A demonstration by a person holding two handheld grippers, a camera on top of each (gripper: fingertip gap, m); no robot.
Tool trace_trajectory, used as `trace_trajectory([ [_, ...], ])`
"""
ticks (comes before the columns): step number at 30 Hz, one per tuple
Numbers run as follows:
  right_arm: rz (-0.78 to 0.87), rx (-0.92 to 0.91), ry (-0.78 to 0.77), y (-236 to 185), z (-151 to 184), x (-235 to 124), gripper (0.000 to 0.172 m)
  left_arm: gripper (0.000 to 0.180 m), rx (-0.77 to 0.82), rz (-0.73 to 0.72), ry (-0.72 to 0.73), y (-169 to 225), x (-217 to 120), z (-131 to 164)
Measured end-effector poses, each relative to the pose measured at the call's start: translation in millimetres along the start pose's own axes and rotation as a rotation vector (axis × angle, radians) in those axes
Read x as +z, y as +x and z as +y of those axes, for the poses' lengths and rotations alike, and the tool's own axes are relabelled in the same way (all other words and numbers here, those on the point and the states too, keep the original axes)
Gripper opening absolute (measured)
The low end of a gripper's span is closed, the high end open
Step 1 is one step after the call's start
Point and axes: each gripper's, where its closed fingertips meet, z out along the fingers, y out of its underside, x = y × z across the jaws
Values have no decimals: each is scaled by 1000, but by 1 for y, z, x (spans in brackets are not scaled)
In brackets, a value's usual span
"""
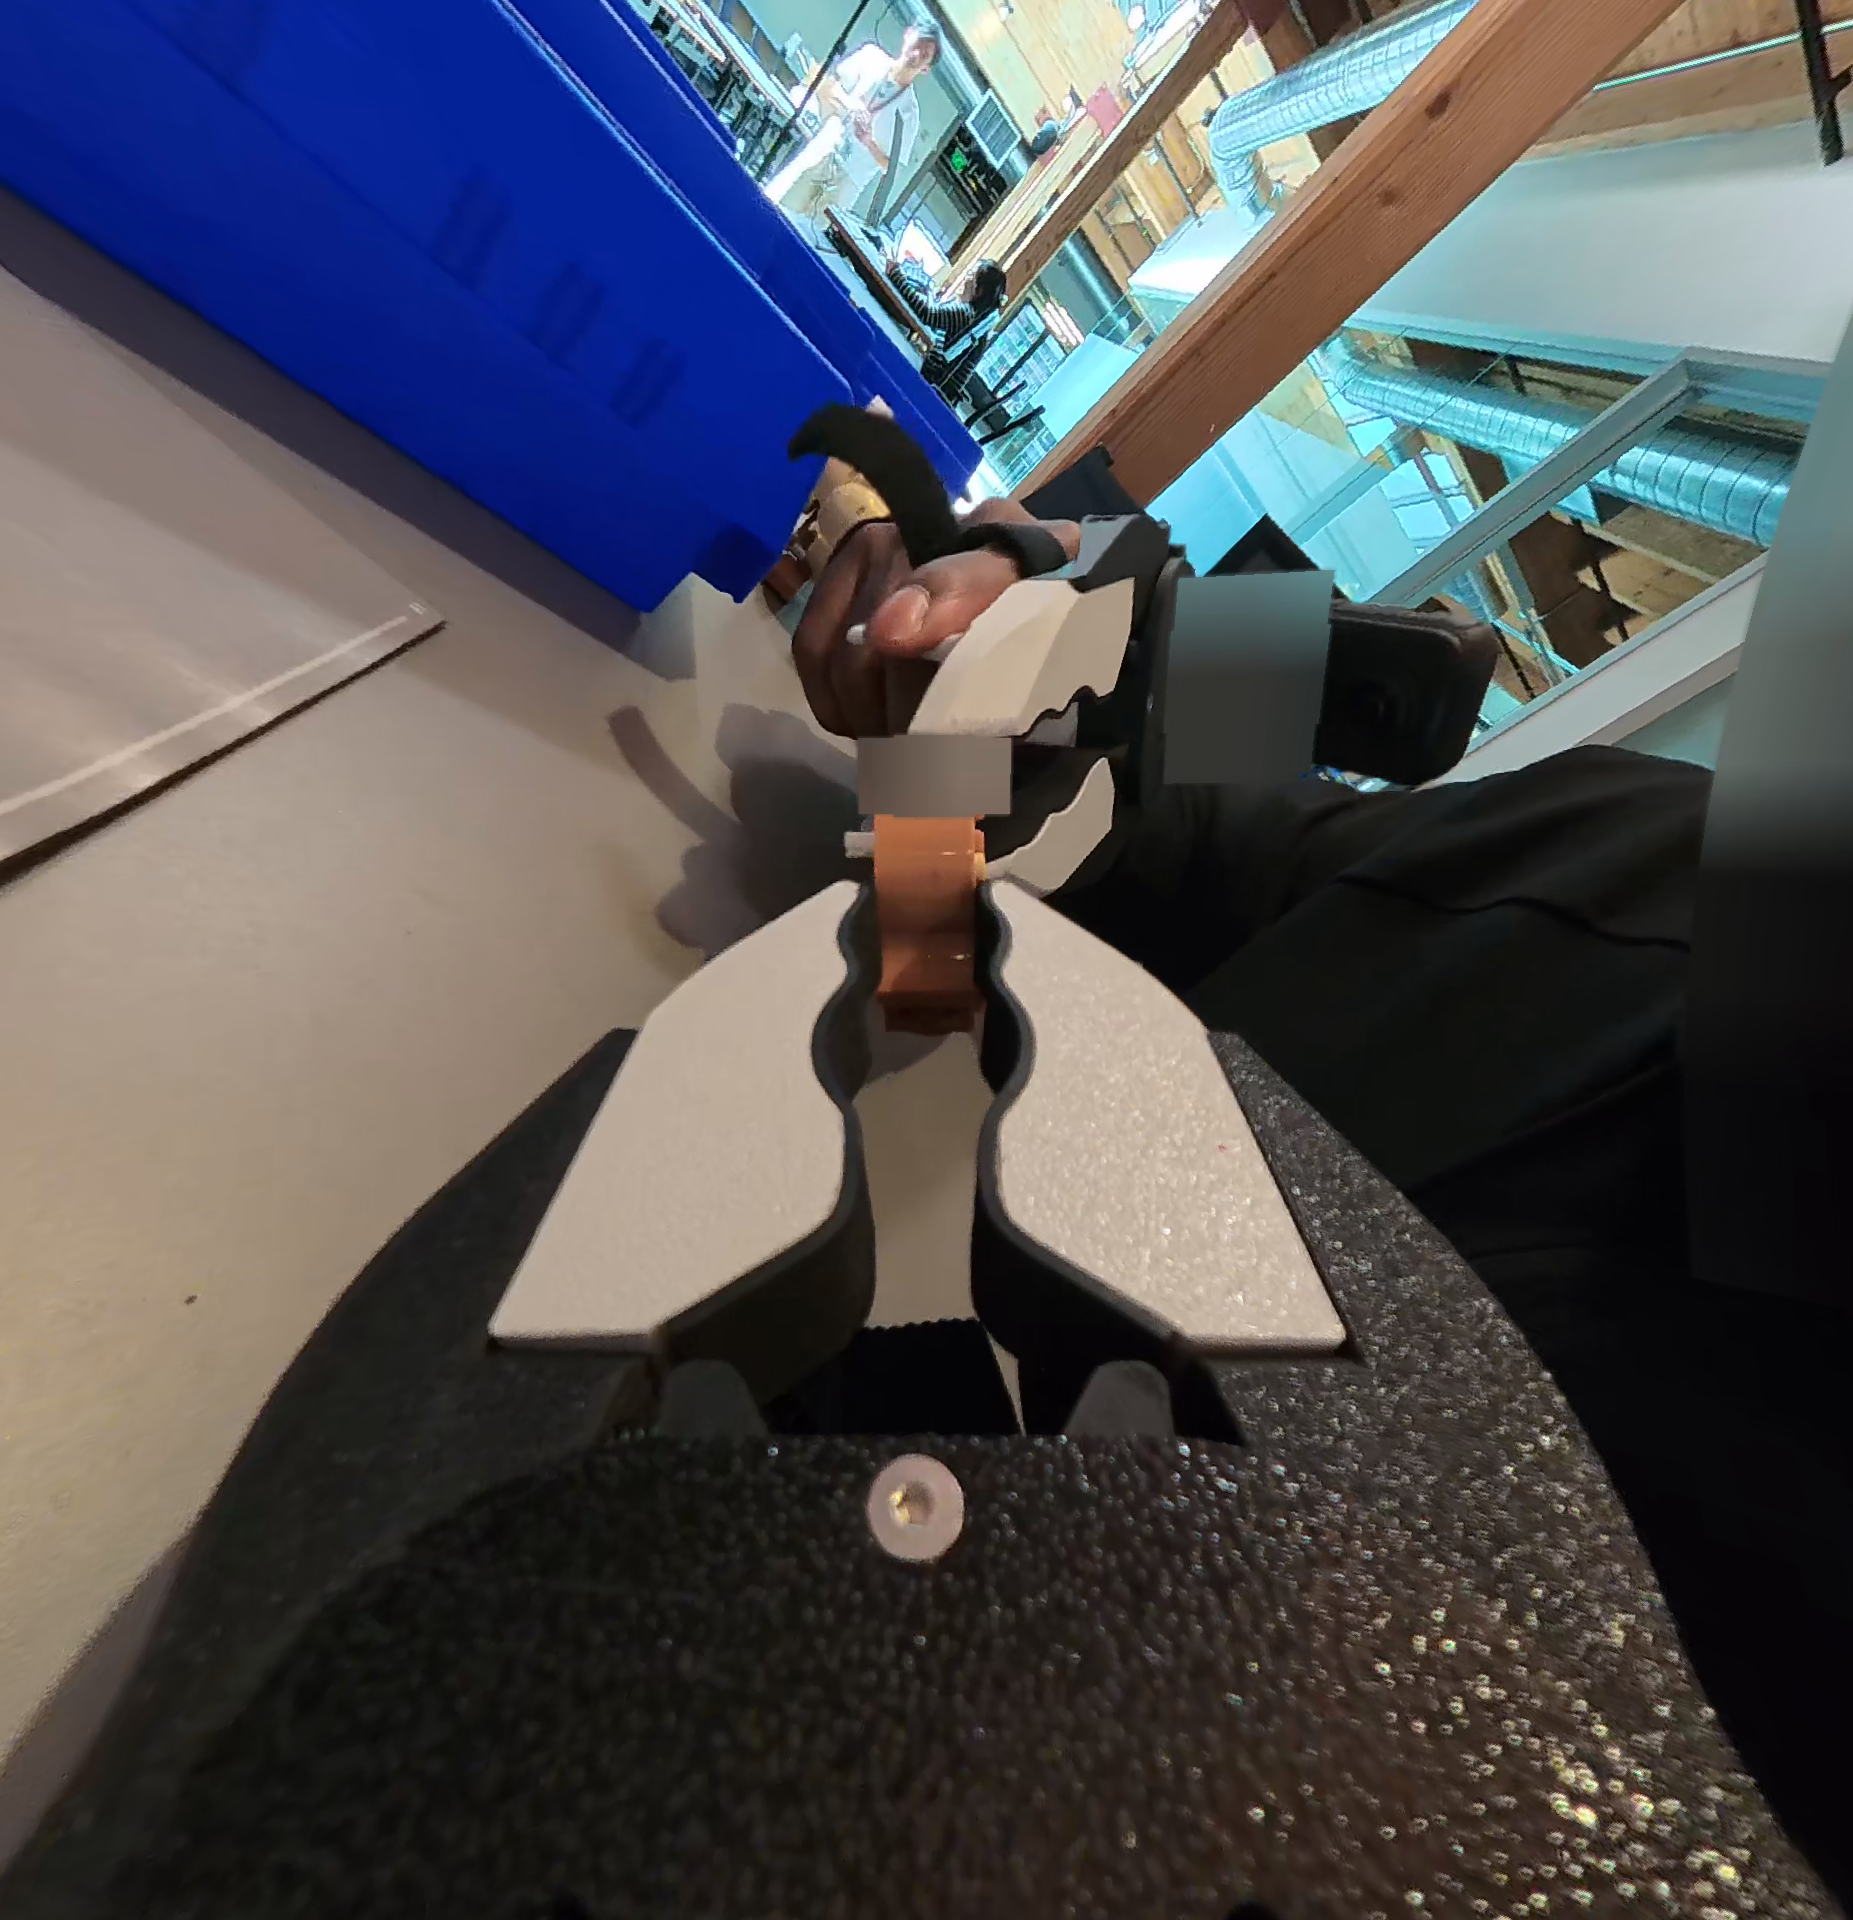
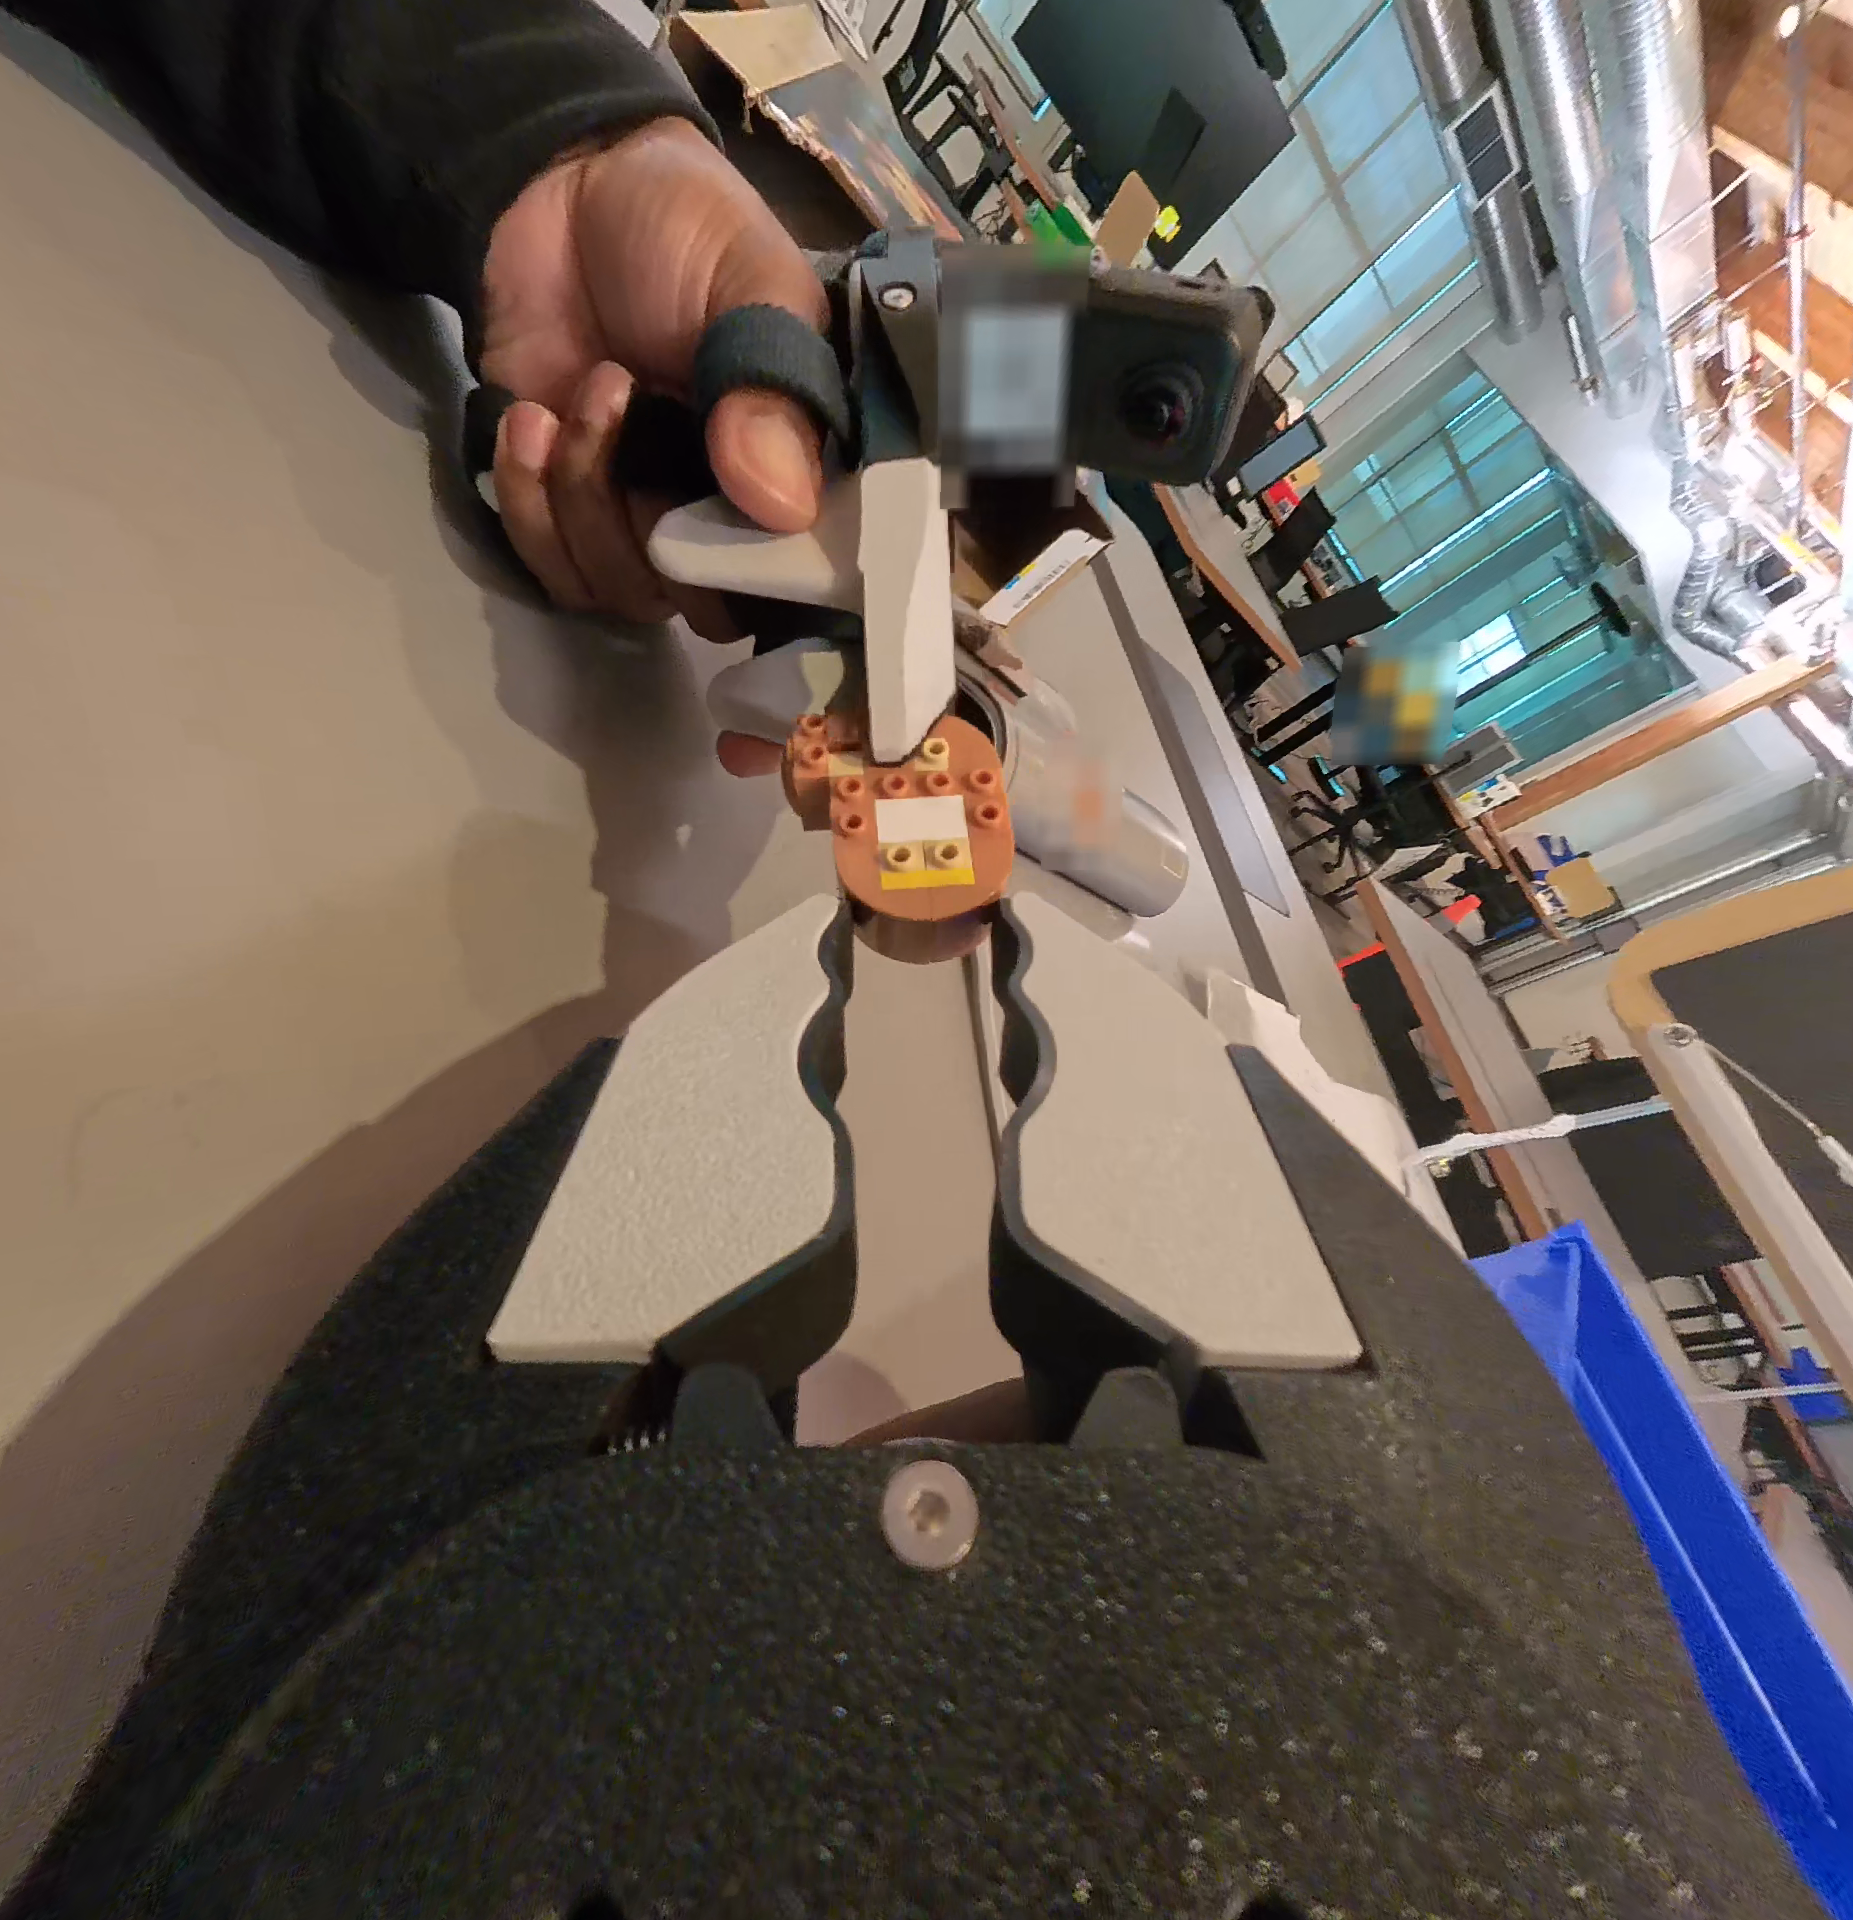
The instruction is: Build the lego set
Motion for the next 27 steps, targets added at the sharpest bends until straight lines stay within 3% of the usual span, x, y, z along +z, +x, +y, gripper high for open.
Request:
trace_trajectory([
  [27,-38,-7,-19,-7,-5,1,24,16,17,12,-51,3,1,8],
])
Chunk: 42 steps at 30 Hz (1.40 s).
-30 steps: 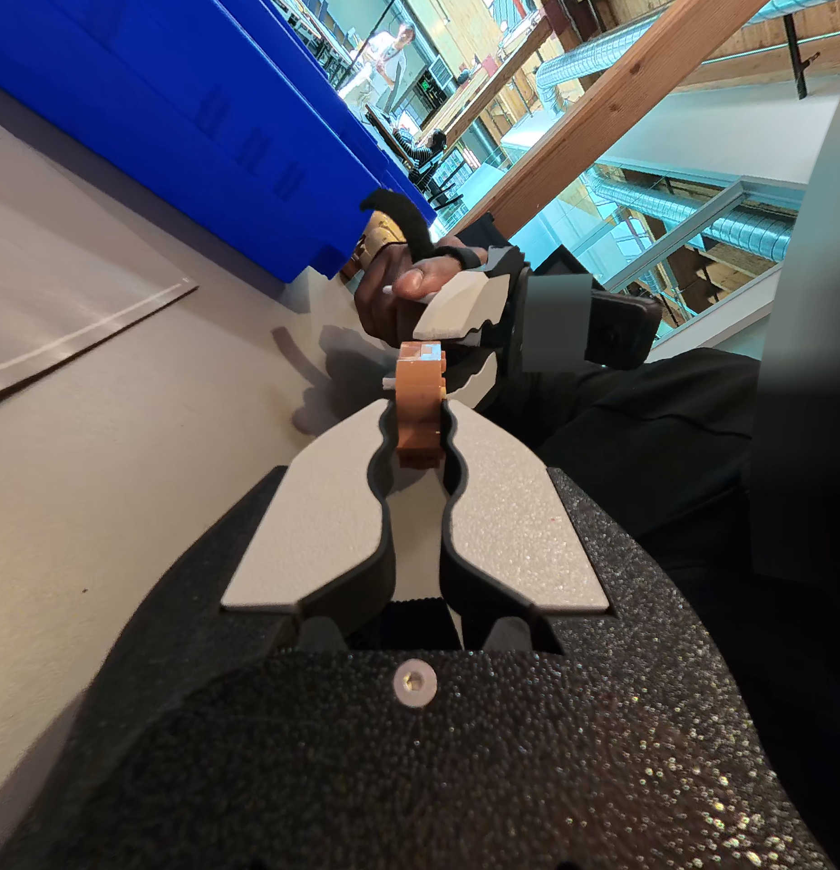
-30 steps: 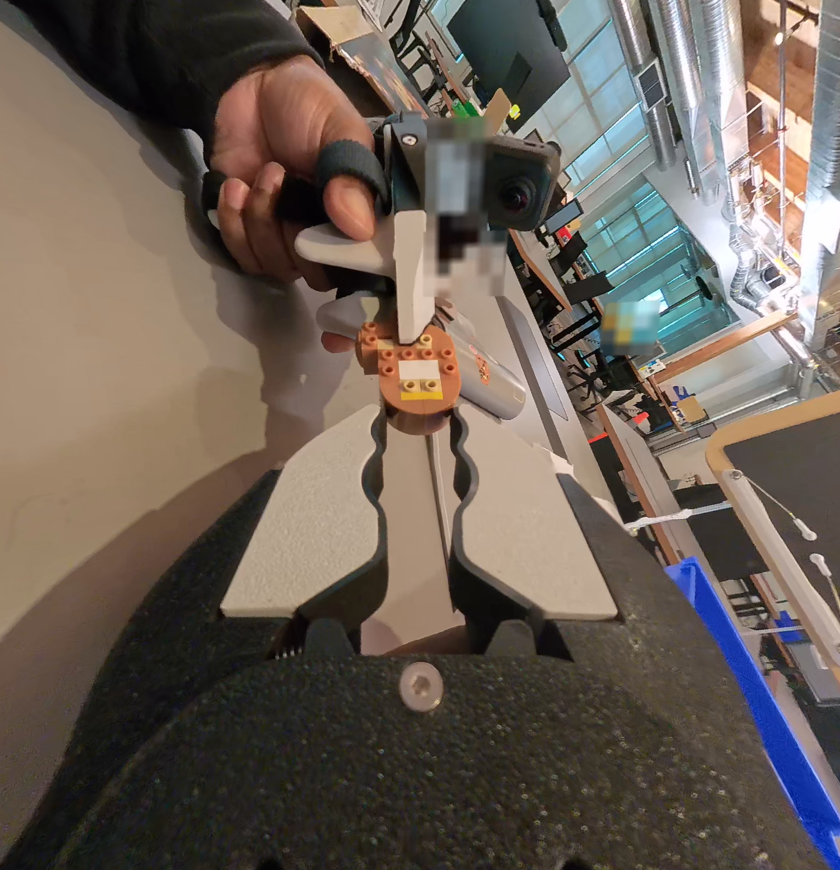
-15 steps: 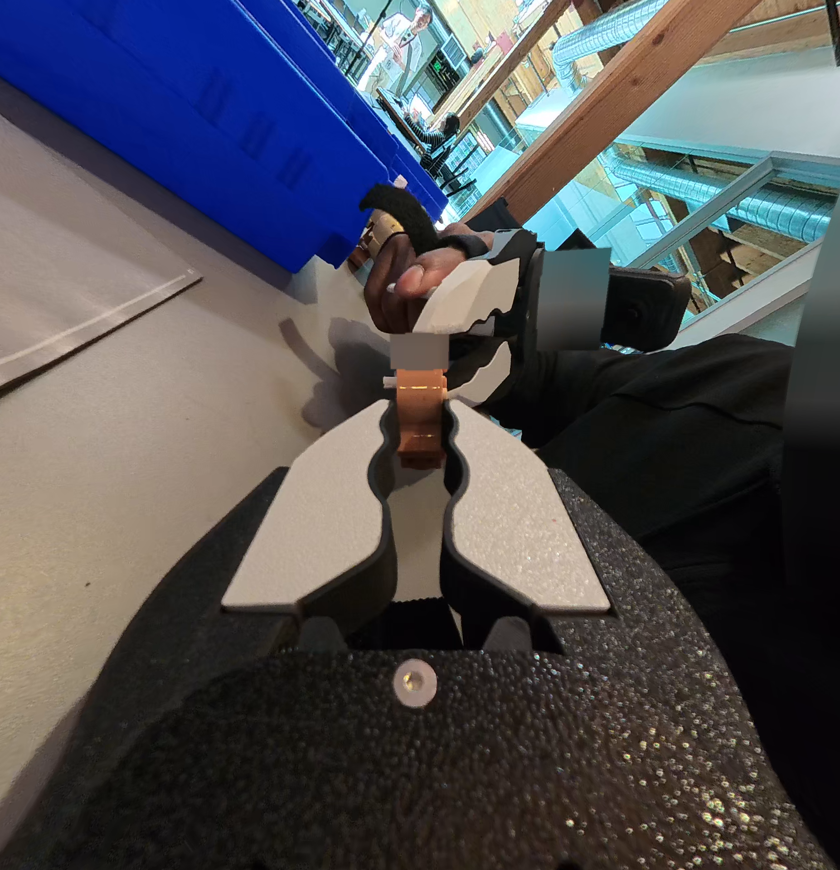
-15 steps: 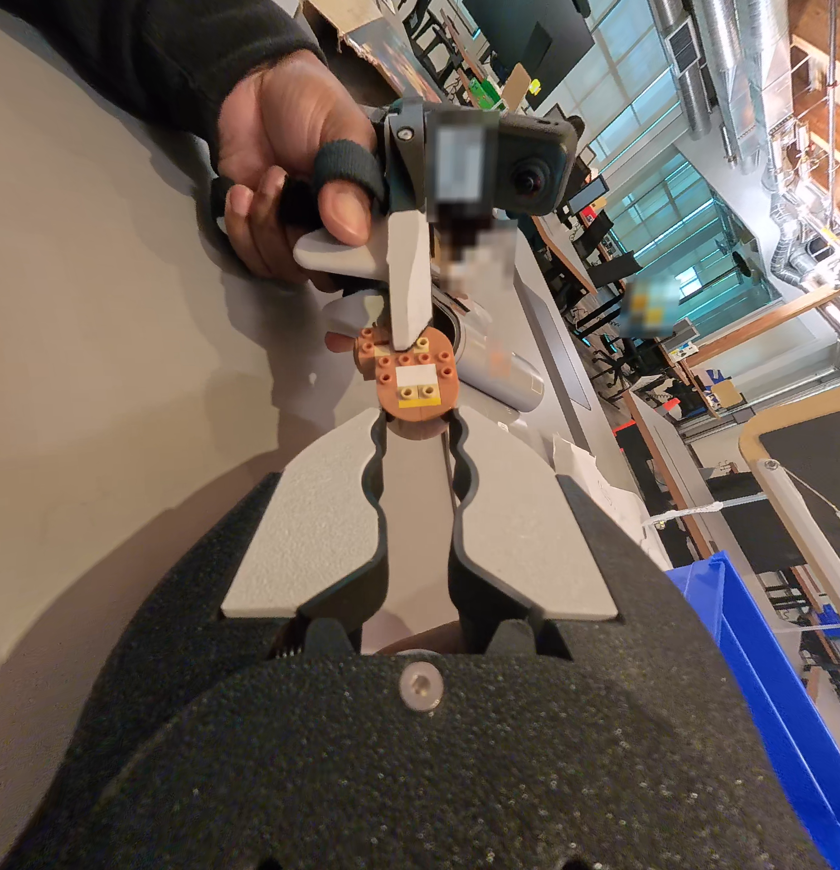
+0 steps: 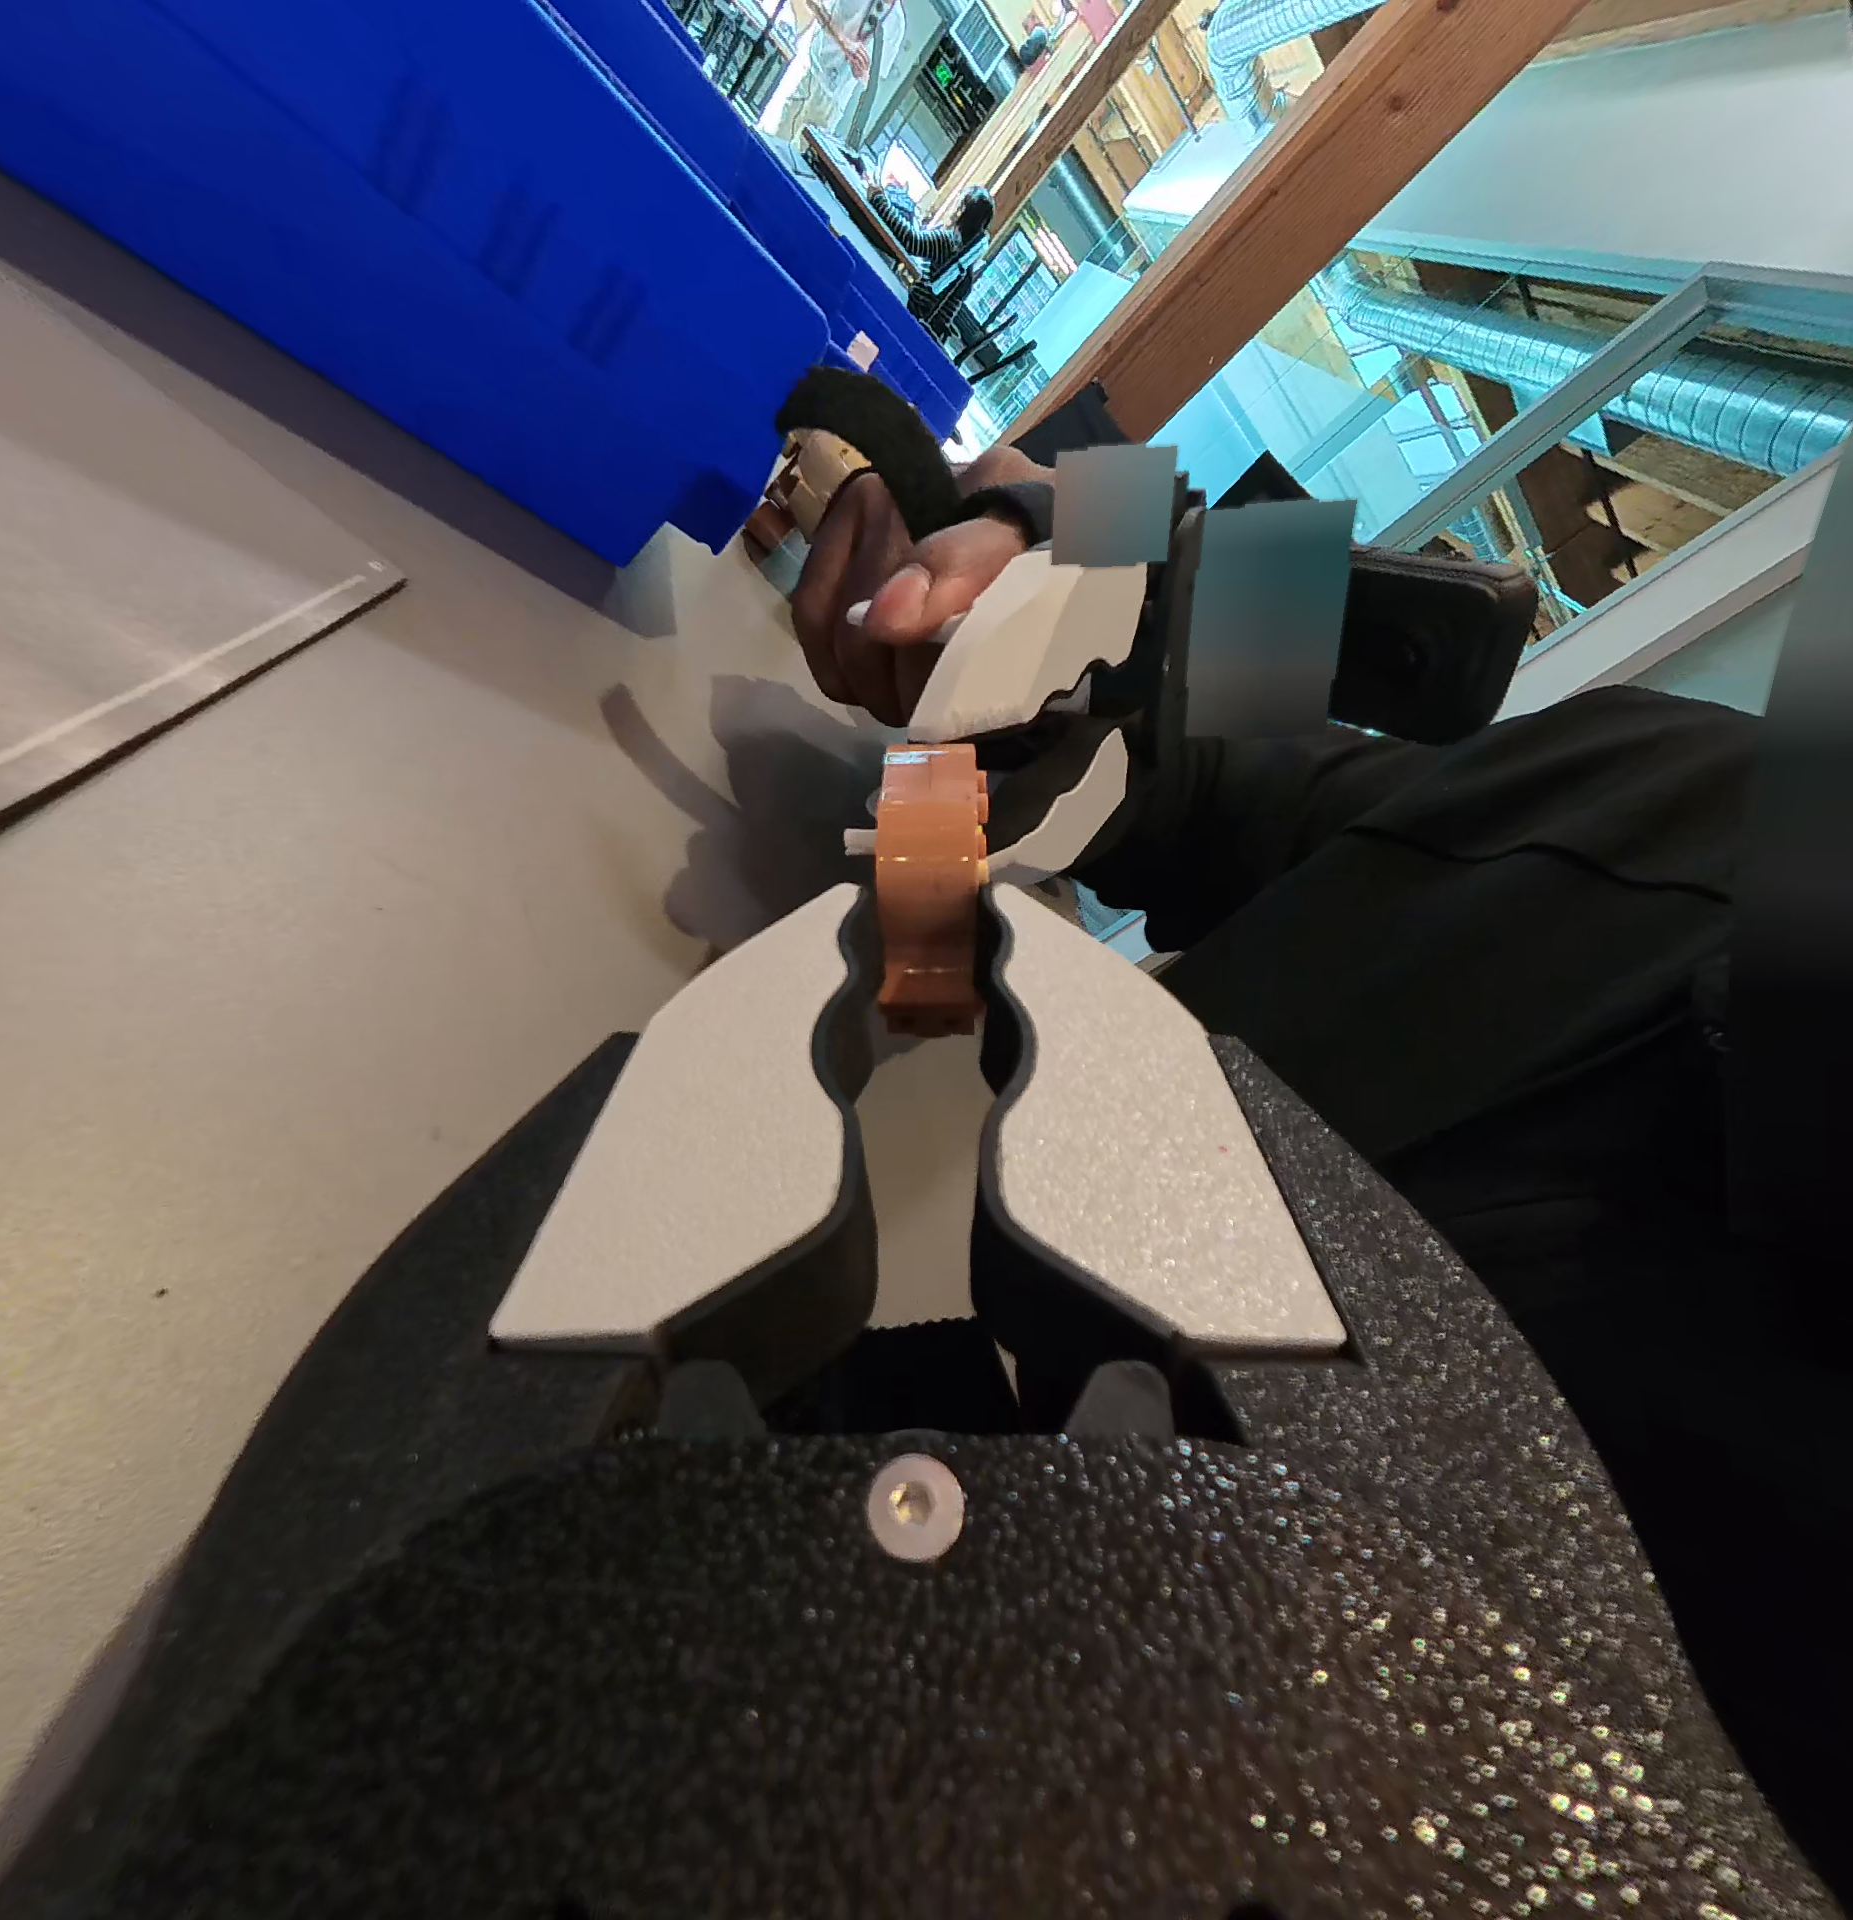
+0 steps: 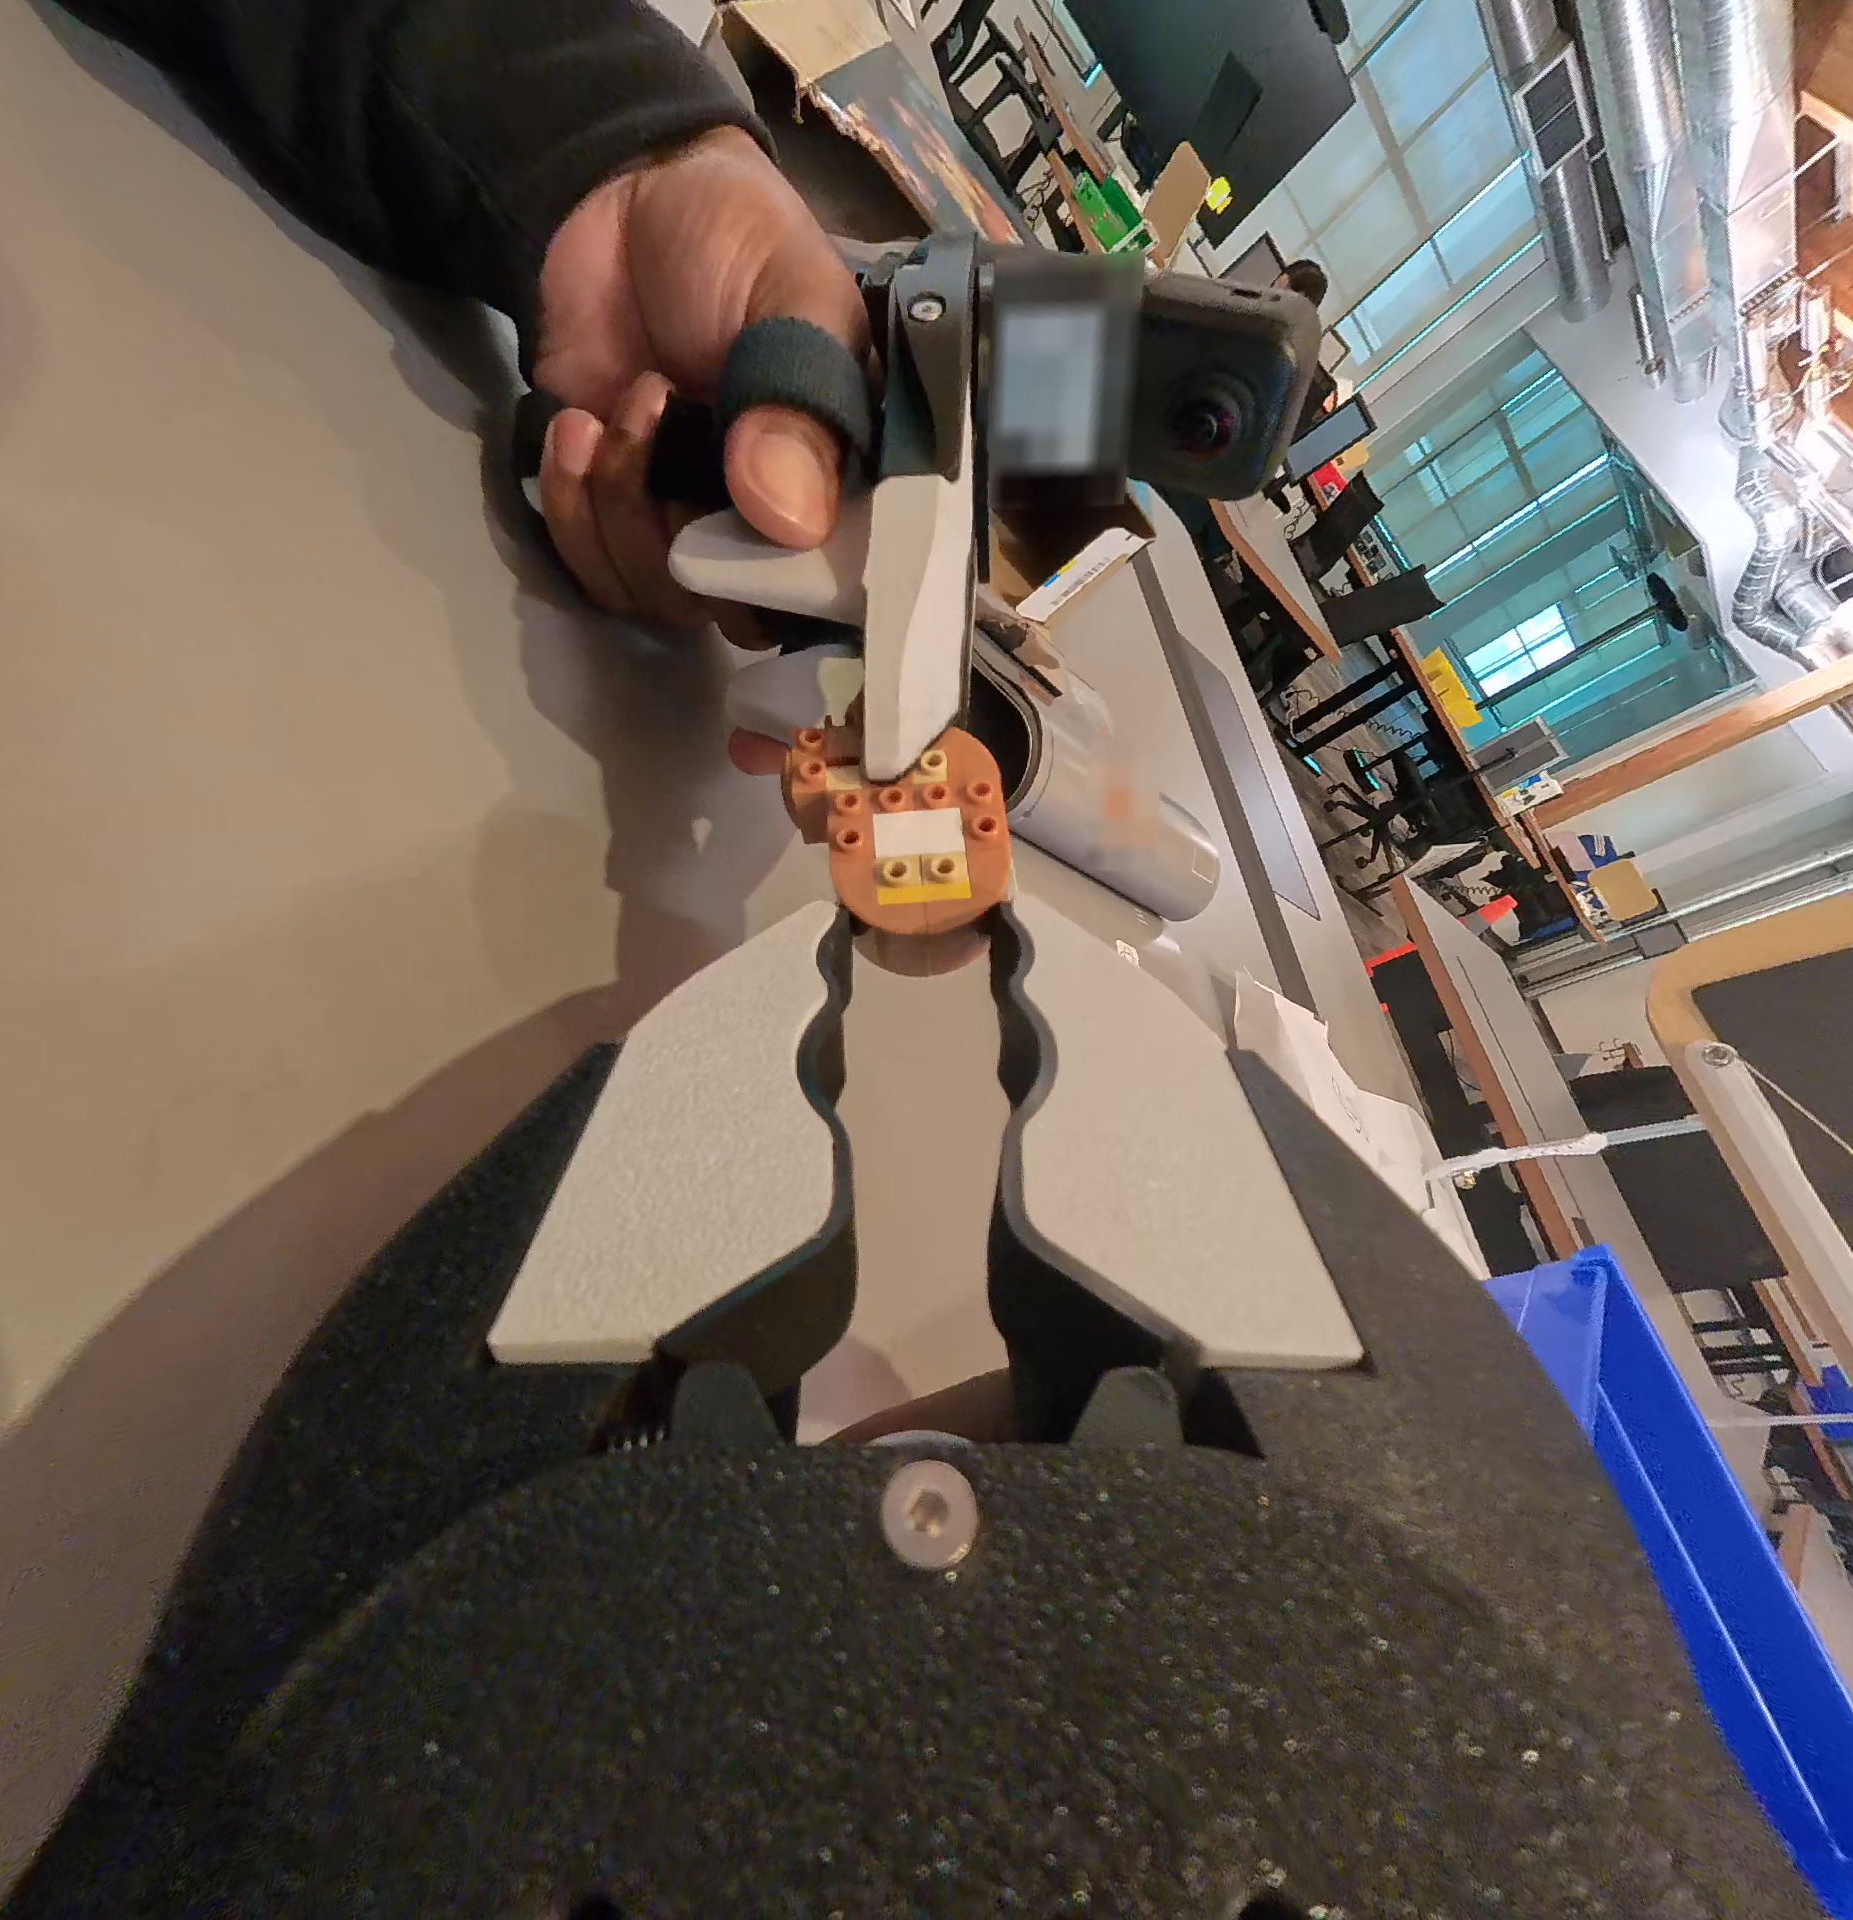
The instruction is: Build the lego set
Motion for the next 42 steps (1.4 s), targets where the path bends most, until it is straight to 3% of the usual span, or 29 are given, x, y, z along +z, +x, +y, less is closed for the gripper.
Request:
trace_trajectory([
  [16,20,-6,-14,4,3,1,26,16,35,-35,18,-2,0,-4],
  [21,6,128,18,9,4,2,36,16,189,-126,58,-7,-6,-17],
  [27,-44,387,90,19,1,-2,40,16,540,-252,52,-4,-10,-25],
  [31,-82,458,130,18,-3,-3,39,16,721,-276,41,4,-5,-23],
  [36,-68,445,148,20,-7,-5,21,16,795,-269,45,8,-3,-22],
  [42,-85,452,167,18,-10,-7,20,16,789,-253,29,11,-3,-19],
])
